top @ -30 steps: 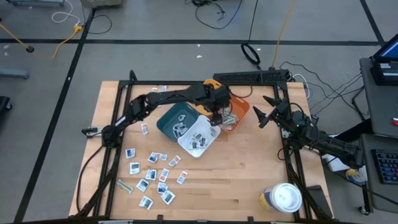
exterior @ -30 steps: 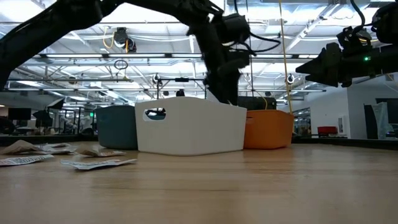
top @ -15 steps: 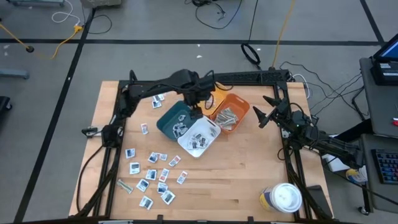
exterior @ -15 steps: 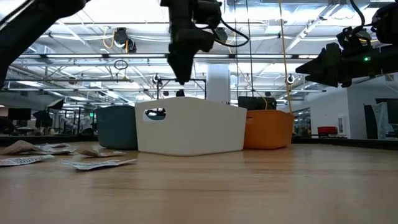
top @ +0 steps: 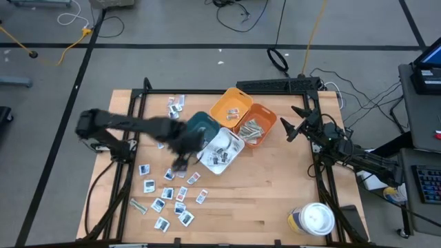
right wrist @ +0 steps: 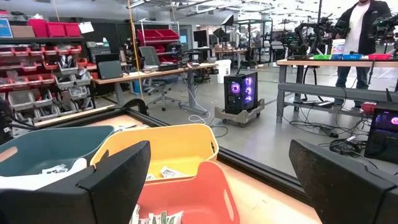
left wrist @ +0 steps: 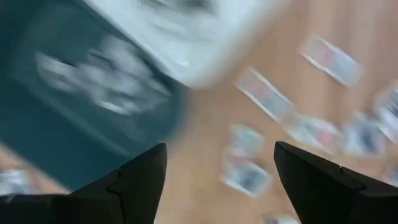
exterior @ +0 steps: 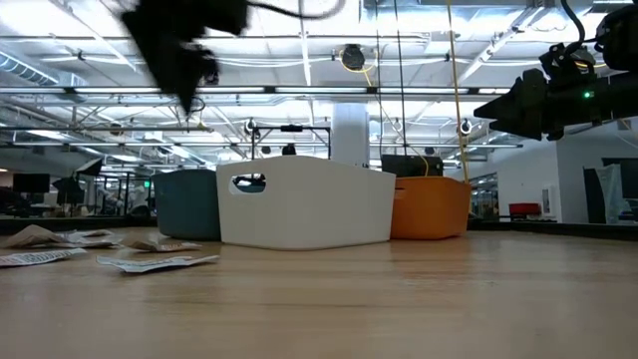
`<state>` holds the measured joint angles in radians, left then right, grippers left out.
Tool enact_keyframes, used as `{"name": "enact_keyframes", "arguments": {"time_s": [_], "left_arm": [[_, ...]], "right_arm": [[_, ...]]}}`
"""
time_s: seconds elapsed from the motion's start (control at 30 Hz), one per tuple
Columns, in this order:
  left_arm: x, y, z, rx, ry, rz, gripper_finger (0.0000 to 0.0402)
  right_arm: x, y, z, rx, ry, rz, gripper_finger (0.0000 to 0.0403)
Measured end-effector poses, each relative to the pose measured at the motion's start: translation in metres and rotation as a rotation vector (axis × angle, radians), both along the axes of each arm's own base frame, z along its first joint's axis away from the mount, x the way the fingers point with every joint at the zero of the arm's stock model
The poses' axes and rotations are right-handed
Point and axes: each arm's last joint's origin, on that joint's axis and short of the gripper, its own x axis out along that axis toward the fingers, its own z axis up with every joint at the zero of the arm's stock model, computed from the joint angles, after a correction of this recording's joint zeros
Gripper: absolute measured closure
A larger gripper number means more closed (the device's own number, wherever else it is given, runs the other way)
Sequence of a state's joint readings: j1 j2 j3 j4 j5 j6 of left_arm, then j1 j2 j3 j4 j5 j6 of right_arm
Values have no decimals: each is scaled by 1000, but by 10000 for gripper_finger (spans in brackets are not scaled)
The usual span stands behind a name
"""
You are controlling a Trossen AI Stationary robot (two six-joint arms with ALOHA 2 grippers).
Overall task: Pick & Place First Aid Supplies
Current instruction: Put the green bandage pack into the orange bin
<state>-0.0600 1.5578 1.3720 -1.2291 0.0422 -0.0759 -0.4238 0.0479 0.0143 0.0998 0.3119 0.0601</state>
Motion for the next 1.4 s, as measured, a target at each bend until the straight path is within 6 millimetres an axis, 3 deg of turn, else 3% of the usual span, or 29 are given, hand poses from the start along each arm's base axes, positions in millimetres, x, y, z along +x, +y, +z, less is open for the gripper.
{"name": "enact_keyframes", "arguments": {"time_s": [0.23,0.53,0.63,0.87,1.13,1.4], "left_arm": [[-60,-74,-18,-119,109,-122,109],[-106,-137,-26,-150,212,-171,108],[-117,-145,-32,-142,242,-155,111],[-137,-155,-71,-122,308,-138,122],[-148,-166,-109,-63,362,-133,128],[-157,-185,-135,-50,377,-122,128]], "right_arm": [[0,0,0,0,0,0,25],[0,0,0,0,0,0,25],[0,0,0,0,0,0,25],[0,0,0,0,0,0,25],[0,0,0,0,0,0,25],[0,0,0,0,0,0,25]]}}
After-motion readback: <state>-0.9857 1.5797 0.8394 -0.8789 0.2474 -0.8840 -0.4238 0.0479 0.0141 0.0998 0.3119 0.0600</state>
